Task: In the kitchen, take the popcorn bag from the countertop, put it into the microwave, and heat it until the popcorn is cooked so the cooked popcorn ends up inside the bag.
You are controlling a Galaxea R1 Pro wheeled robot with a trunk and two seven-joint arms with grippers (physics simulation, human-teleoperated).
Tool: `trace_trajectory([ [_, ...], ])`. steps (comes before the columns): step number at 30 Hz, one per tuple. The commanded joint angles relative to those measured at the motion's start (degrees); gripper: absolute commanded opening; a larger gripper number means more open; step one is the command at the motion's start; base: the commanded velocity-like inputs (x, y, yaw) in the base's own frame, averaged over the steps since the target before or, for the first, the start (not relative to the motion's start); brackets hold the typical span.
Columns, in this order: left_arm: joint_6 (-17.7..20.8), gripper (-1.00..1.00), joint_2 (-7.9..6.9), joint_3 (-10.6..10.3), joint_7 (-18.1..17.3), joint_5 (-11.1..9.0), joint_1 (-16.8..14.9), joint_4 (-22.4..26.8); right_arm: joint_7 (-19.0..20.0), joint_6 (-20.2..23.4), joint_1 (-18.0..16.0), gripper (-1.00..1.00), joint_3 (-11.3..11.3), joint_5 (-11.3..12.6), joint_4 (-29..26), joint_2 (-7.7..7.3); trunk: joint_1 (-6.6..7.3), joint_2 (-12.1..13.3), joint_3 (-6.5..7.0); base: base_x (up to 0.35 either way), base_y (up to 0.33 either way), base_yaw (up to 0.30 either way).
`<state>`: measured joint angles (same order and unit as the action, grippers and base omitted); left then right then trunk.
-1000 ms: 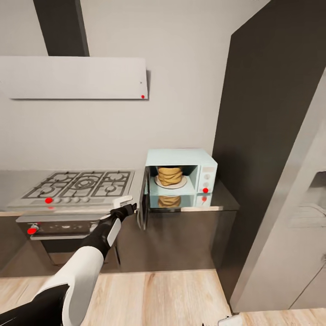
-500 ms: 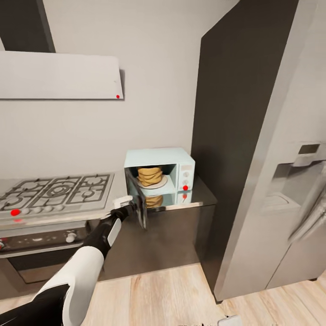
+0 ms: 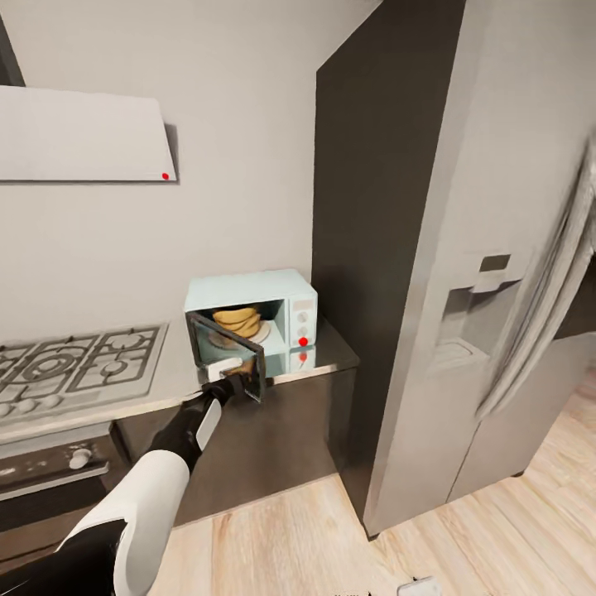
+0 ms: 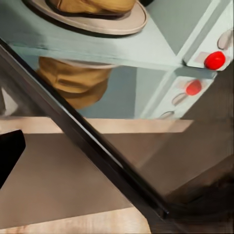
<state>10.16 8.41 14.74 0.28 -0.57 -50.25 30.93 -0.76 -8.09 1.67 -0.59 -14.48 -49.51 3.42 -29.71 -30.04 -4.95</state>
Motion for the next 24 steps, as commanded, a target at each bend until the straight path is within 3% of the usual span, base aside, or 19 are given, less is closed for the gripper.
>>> trace_trajectory([
  [1, 0.35, 1.00, 0.05, 0.23, -0.02, -0.20, -0.03, 0.15, -0.01, 0.02, 0.00, 1.00, 0.04, -0.47, -0.06, 0.01, -0.03, -0.10, -0.10, 0.000, 0.000, -0.291],
  [4, 0.38, 1.00, -0.02, 0.26, -0.02, -0.22, -0.03, 0.18, 0.12, 0.14, 0.00, 1.00, -0.01, -0.49, -0.01, 0.01, -0.03, -0.10, -0.10, 0.066, 0.000, -0.199],
  [8, 0.39, 1.00, -0.01, 0.17, -0.02, 0.01, -0.03, 0.18, 0.22, 0.25, 0.00, 1.00, -0.02, -0.47, 0.07, -0.08, -0.03, -0.10, -0.10, 0.271, -0.020, -0.020],
  [14, 0.39, 1.00, -0.05, 0.28, -0.02, -0.08, -0.03, 0.18, 0.62, 0.18, 0.00, 1.00, -0.49, -0.71, 0.12, -0.05, -0.03, -0.10, -0.10, 0.039, -0.006, -0.001],
  [19, 0.39, 1.00, -0.09, 0.26, -0.02, -0.08, -0.03, 0.18, 0.48, 0.09, 0.22, 1.00, -3.49, -0.68, 0.17, 0.00, -0.03, -0.10, -0.10, 0.161, 0.000, 0.000],
  [24, 0.39, 1.00, -0.14, 0.29, -0.02, -0.10, -0.03, 0.18, 0.40, -0.27, 0.15, 1.00, -8.31, -0.44, 5.60, 0.66, -0.03, -0.10, -0.10, 0.189, 0.000, 0.000],
])
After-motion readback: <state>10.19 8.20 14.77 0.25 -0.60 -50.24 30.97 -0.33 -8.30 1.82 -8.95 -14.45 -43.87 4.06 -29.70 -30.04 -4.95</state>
